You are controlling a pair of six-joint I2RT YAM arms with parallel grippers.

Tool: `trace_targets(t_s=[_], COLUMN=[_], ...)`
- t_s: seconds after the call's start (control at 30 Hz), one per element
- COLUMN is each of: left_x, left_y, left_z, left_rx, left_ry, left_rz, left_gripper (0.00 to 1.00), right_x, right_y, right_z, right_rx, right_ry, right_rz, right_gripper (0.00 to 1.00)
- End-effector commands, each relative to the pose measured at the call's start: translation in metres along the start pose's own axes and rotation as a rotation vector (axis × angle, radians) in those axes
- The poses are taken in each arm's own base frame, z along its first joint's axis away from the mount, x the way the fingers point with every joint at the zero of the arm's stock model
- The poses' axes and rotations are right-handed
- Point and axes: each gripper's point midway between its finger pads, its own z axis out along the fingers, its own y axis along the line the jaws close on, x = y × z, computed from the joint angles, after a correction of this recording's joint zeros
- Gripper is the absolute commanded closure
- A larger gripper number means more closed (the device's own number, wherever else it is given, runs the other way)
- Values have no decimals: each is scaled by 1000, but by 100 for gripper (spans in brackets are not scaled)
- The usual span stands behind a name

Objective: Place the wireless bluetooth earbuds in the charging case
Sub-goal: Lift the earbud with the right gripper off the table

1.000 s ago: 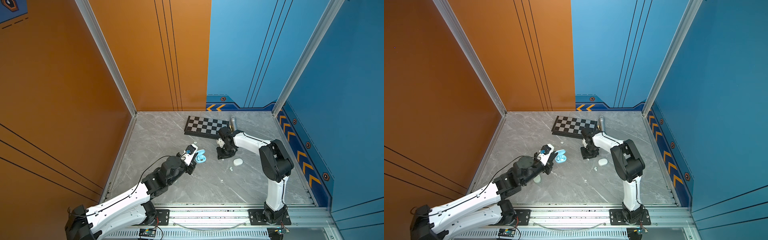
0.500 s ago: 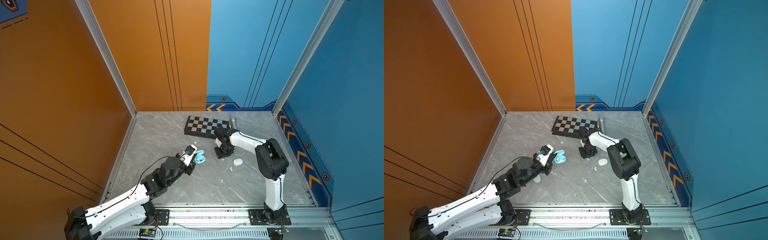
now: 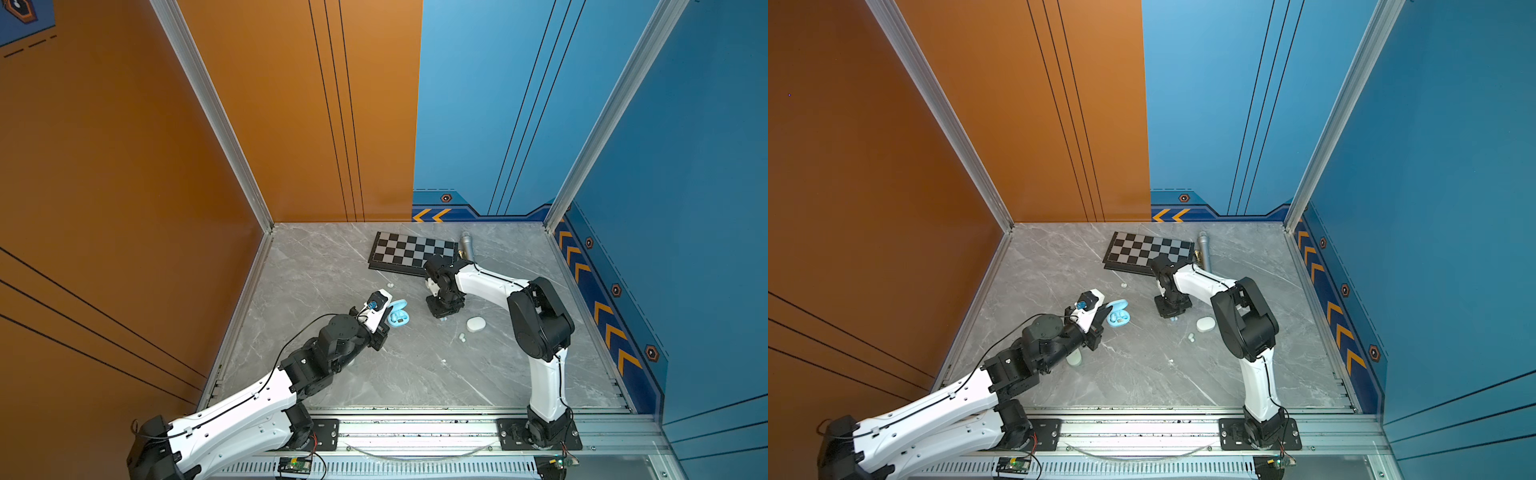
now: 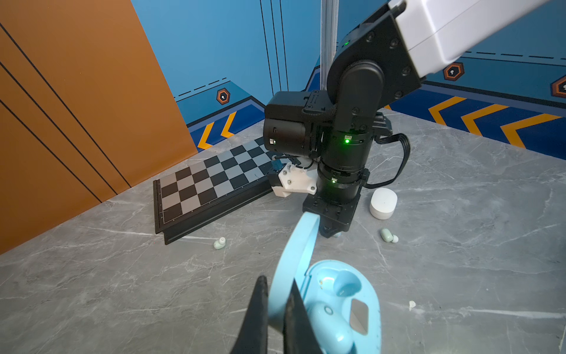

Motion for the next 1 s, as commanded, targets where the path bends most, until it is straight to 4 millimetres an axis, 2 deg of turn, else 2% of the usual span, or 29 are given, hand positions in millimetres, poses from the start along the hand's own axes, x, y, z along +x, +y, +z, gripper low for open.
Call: trace_targets(t_s=[0.0,0.1,0.33,0.53,0.73,0.87,0.97], left_x=[2,1,0,-2,-2,-2,-2], left_y=[6,6,5,6,5,4,0], left_z=[0,0,1,2,4,6,10], left_rx=[-23,-20,-17,-19,-13,-8,8], left_ry=[5,4,6,5,9,11,4], left_rz=[4,5,4,6,8,5,-1], left_gripper=[100,100,100,100,100,100,100], right_x=[10,12,23,29,27,20,13], right_y=[-3,-3,-8,-12,-10,-6,1], right_z=[2,-2,2,5,3,-6,-22], right_rx=[26,31,65,85,79,47,-47], right_ry=[38,35,57,70,63,35,-1], right_rz=[-24,-52,-102,-119,-116,-98,-48], right_gripper=[71,67,66,72,84,86,87])
